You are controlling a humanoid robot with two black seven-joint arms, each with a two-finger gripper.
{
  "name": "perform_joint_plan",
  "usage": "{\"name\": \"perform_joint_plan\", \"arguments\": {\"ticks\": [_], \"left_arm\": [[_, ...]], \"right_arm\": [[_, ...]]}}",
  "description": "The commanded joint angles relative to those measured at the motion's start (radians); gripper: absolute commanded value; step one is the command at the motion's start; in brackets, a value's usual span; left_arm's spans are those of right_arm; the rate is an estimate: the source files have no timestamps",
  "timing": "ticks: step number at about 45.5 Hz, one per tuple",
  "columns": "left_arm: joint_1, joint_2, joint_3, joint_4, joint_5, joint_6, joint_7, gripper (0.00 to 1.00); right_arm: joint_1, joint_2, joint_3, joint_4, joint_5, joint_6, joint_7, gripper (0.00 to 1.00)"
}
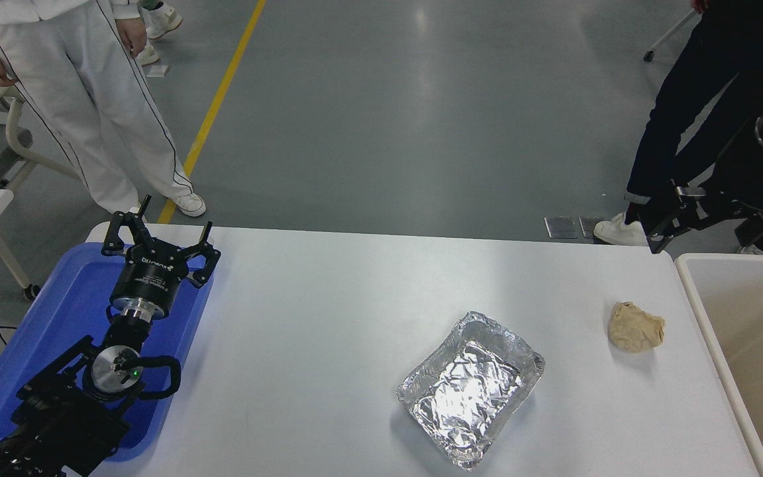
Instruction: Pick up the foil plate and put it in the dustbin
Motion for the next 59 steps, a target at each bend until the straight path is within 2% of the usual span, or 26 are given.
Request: {"name": "perform_joint_plan", "arguments": {"ticks": [1, 59], "left_arm": [[0.000, 0.000, 0.000, 0.000, 0.000, -0.001, 0.000, 1.00], [0.001, 0.000, 0.000, 0.001, 0.000, -0.001, 0.000, 1.00]], "right_arm": [[-0.011, 0.004, 0.000, 0.000, 0.000, 0.000, 0.000, 1.00], [-0.034, -0.002, 0.007, 0.000, 0.002, 0.000, 0.000, 1.00]]}}
